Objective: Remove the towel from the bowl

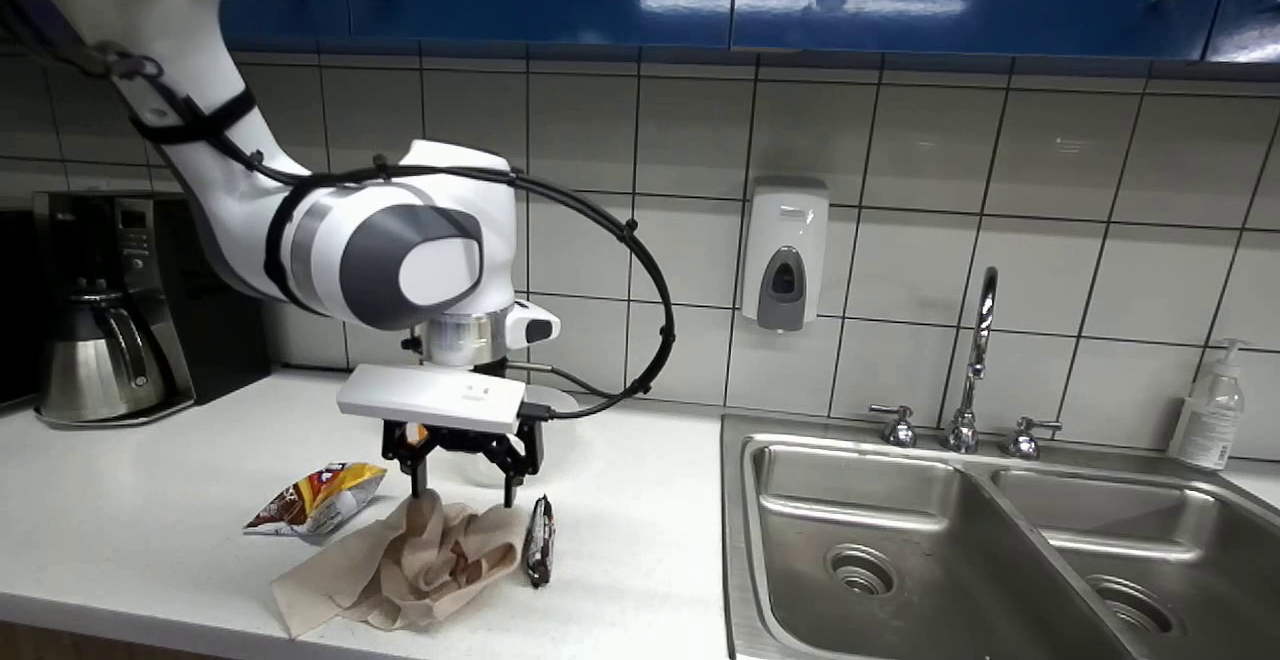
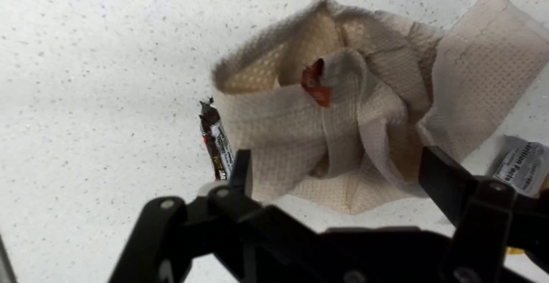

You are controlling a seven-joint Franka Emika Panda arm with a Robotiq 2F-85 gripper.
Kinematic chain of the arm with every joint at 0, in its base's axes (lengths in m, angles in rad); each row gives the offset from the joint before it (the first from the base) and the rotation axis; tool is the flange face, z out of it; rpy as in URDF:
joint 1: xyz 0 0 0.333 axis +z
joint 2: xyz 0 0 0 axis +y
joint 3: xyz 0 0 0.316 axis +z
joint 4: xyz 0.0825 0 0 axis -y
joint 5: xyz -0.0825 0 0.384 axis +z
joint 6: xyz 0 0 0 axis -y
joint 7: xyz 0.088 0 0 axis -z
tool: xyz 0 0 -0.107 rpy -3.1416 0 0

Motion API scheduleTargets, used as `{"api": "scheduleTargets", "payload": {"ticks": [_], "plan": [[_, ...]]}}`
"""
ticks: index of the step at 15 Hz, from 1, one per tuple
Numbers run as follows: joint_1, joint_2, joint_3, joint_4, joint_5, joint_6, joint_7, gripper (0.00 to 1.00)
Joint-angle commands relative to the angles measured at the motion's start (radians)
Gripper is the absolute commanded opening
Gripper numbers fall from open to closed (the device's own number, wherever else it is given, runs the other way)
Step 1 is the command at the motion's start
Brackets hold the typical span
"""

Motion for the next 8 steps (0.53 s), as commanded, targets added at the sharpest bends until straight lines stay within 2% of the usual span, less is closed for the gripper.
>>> {"api": "scheduleTargets", "payload": {"ticks": [1, 8], "plan": [[-0.056, -0.2, 0.031, -0.015, -0.075, -0.209, 0.041, 1.0], [-0.144, -0.448, 0.027, -0.011, -0.219, -0.496, 0.048, 1.0]]}}
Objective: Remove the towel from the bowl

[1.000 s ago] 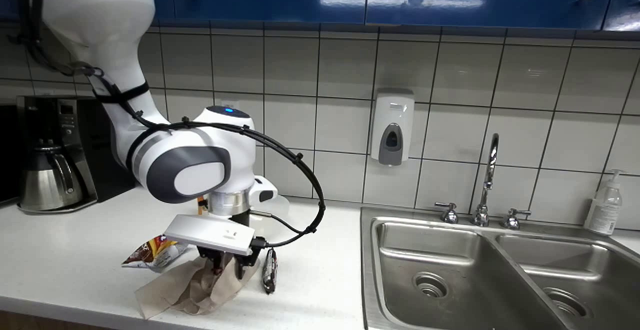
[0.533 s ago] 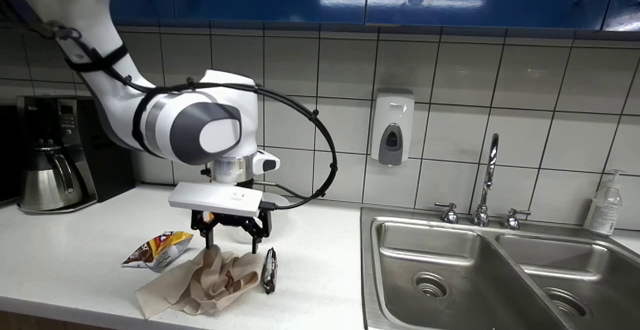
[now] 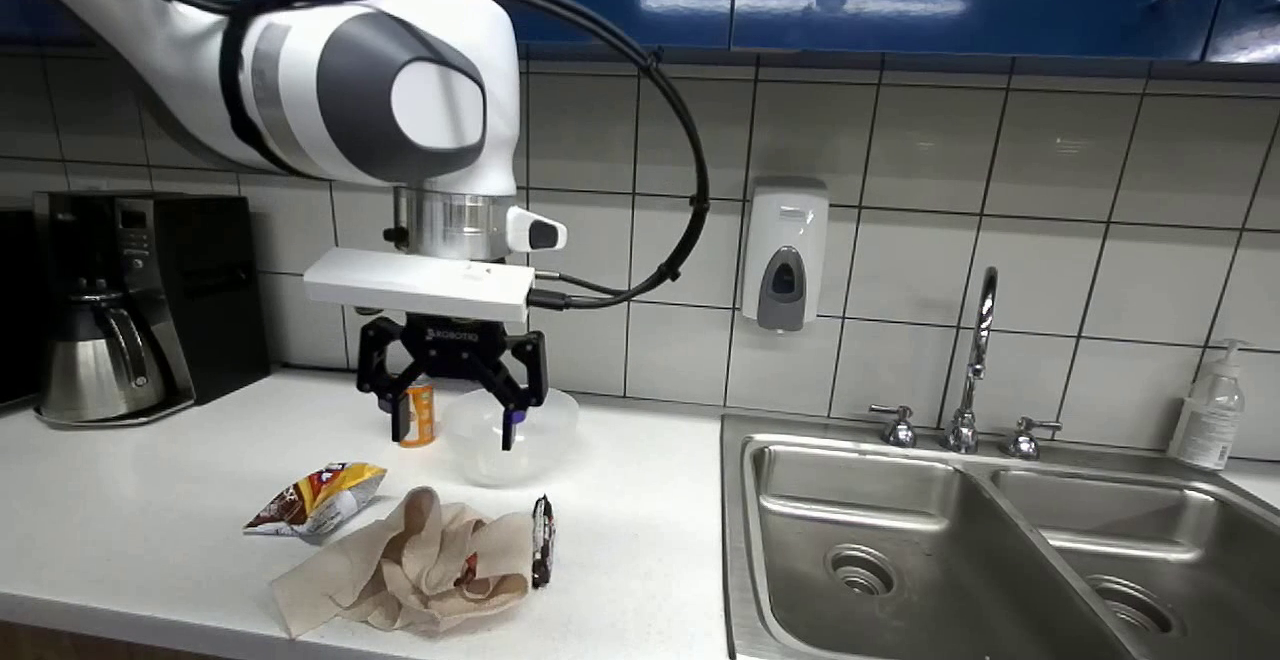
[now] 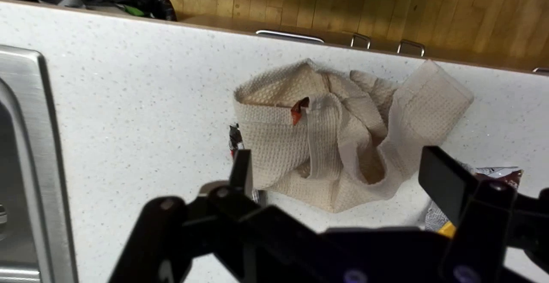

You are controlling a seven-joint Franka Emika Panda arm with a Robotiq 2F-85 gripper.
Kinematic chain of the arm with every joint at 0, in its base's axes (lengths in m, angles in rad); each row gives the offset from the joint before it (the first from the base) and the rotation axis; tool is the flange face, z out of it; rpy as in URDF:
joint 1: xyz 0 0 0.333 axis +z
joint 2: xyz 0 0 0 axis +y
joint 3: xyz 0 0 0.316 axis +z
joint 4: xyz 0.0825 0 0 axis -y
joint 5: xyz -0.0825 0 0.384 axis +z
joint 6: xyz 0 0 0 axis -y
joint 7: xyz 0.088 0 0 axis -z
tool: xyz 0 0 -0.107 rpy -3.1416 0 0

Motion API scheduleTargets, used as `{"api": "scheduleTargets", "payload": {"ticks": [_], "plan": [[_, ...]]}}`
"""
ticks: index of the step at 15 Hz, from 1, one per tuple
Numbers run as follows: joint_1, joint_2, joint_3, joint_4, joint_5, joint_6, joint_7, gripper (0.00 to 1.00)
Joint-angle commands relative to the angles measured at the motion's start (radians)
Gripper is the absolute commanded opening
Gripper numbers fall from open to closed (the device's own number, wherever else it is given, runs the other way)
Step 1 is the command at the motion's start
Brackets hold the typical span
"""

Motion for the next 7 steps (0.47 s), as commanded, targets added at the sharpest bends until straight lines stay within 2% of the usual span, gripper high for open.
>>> {"api": "scheduleTargets", "payload": {"ticks": [1, 2, 3, 7], "plan": [[-0.071, -0.137, 0.02, -0.008, -0.092, -0.135, 0.038, 1.0], [-0.085, -0.154, 0.022, -0.006, -0.117, -0.158, 0.043, 1.0], [-0.043, -0.088, -0.005, 0.002, -0.071, -0.099, 0.009, 1.0], [-0.062, -0.127, -0.008, 0.002, -0.097, -0.133, 0.014, 1.0]]}}
